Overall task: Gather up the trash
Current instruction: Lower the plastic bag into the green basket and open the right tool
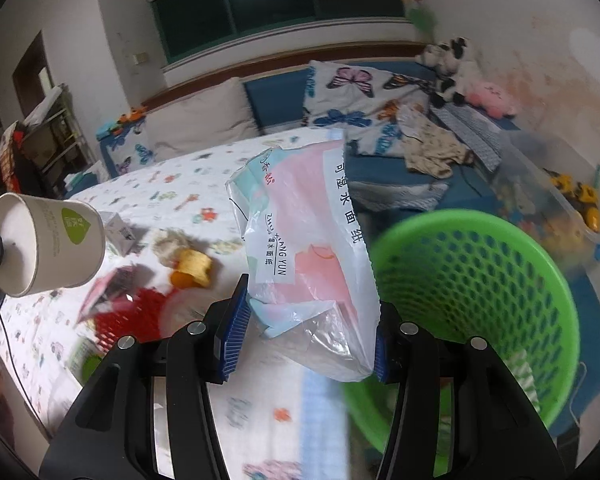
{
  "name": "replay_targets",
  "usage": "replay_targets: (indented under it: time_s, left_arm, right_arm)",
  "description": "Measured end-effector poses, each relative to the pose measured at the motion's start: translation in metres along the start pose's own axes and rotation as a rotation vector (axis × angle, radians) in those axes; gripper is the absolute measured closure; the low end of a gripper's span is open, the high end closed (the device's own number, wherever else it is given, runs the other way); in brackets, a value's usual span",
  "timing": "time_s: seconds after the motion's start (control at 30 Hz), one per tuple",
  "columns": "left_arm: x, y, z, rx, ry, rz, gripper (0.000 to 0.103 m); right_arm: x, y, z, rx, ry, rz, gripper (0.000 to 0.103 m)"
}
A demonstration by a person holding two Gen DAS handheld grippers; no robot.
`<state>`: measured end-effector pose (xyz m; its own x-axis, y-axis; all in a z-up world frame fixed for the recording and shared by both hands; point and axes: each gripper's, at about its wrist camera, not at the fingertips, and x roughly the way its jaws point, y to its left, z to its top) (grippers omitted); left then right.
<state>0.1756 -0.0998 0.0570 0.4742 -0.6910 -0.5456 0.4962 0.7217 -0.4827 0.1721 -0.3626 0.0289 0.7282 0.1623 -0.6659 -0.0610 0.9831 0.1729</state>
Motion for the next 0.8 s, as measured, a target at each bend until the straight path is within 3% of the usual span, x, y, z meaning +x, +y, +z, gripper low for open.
replay_targets:
  time_s: [0.37, 0.53, 0.8]
  left_arm:
    - [0.051, -0.041, 0.0, 0.08, 0.079, -0.013, 0.021]
    - [0.071, -0.059, 0.002, 0.123, 0.101, -0.005, 0.021]
    - [0.102, -0.08, 0.002, 0.158, 0.145, -0.002, 0.021]
  right_arm:
    - [-0.013, -0.052, -0.033, 0.064, 0.032, -0.092, 0.049]
    - [-0.017, -0.069, -0.043, 0.096, 0.033, -0.117, 0.038]
    - [-0.031, -0.087, -0.052, 0.123, 0.016, -0.141, 0.031]
